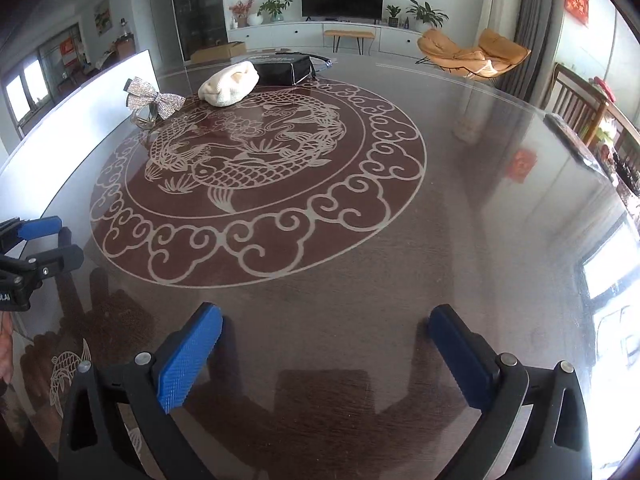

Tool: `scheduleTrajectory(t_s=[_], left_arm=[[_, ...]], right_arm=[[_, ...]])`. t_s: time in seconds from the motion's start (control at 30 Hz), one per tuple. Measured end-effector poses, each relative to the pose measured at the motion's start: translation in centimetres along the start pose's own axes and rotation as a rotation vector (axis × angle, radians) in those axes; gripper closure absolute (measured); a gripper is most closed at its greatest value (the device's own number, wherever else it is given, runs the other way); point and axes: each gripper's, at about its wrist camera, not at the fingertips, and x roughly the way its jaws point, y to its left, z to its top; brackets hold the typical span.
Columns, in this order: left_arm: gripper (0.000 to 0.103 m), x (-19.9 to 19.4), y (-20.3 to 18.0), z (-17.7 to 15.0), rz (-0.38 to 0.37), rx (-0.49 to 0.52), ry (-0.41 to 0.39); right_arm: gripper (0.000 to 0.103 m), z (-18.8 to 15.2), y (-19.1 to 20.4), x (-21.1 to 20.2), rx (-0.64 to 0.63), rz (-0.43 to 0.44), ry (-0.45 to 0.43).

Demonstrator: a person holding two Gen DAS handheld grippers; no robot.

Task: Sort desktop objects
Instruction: 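Lower left tool onto the rhinestone bow hair clip and close on it, then hold bow clip in left tool while right tool moves toward cream knitted cloth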

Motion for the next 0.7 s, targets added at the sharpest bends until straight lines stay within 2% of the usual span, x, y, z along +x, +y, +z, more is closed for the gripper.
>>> scheduleTrajectory(t_s=[0.3, 0.6, 0.63, 0.67, 0.7], left_arm=[[0.000, 5.2, 3.6, 8.4, 0.048, -0.053, -0.022], [0.000, 8.5, 4.5, 13.6, 0.033, -0.029, -0.023], [0.002, 8.7, 4.5, 13.9, 0.032, -0.021, -0.025], [0.011, 8.6, 4.4, 14.1, 0.033, -0.015, -0.042], [0.037, 8.3, 4.4, 14.2, 0.034, -0.012, -0.068]], right_arm=[[0.000, -0.1, 0.3, 0.1, -0.001, -0.002, 0.000], [0.000, -0.1, 0.3, 0.1, -0.001, -0.001, 0.000], [0.000, -0.1, 0.2, 0.1, -0.001, -0.001, 0.000], [0.000, -0.1, 0.3, 0.1, -0.001, -0.001, 0.000], [0.000, -0.1, 0.3, 0.1, -0.001, -0.001, 0.000]])
